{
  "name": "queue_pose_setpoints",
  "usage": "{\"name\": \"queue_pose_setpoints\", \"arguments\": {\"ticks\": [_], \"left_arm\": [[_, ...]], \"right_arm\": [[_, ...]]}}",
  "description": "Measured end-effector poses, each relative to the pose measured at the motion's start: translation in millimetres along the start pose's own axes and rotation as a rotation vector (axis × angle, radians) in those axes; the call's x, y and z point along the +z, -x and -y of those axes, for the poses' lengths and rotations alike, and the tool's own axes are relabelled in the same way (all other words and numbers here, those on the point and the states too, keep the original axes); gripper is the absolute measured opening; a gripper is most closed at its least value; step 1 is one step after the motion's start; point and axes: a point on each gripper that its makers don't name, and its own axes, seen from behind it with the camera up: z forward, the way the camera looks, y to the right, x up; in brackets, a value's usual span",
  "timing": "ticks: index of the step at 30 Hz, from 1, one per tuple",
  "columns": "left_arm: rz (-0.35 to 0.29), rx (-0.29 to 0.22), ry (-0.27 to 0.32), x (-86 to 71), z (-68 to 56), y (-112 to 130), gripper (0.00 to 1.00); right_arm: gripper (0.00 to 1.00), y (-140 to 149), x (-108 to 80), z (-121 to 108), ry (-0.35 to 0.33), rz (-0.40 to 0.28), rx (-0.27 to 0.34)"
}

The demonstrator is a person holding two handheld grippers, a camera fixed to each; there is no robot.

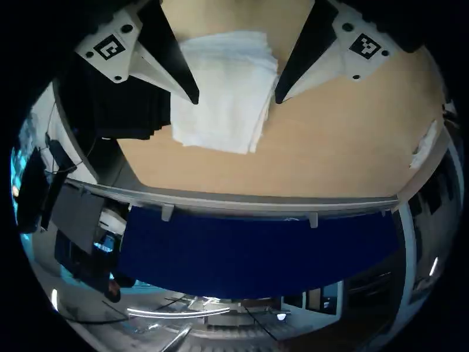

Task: Fold towel

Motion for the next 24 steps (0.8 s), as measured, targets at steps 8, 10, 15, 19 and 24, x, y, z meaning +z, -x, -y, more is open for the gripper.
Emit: {"name": "queue_pose_setpoints", "arguments": {"ticks": [8,10,15,19,24], "left_arm": [[-0.019,0.016,0.032,-1.8,-3.2,-4.5,0.95],[-0.023,0.018,0.041,-2.8,-4.2,-5.2,0.95],[-0.038,0.026,0.059,-6.5,-5.5,-7.7,0.95],[-0.049,0.035,0.069,-10.1,-5.9,-9.4,0.95],[-0.063,0.041,0.083,-13.8,-8.0,-13.2,0.95]], "right_arm": [[1.00,28.7,-50.8,21.8,0.020,-0.026,0.054],[1.00,28.6,-62.1,27.8,0.020,-0.051,0.073],[1.00,19.2,-90.1,41.3,0.030,-0.143,0.123],[1.00,10.0,-111.5,52.4,0.035,-0.211,0.141],[1.00,-1.9,-136.8,65.8,0.042,-0.287,0.143]]}}
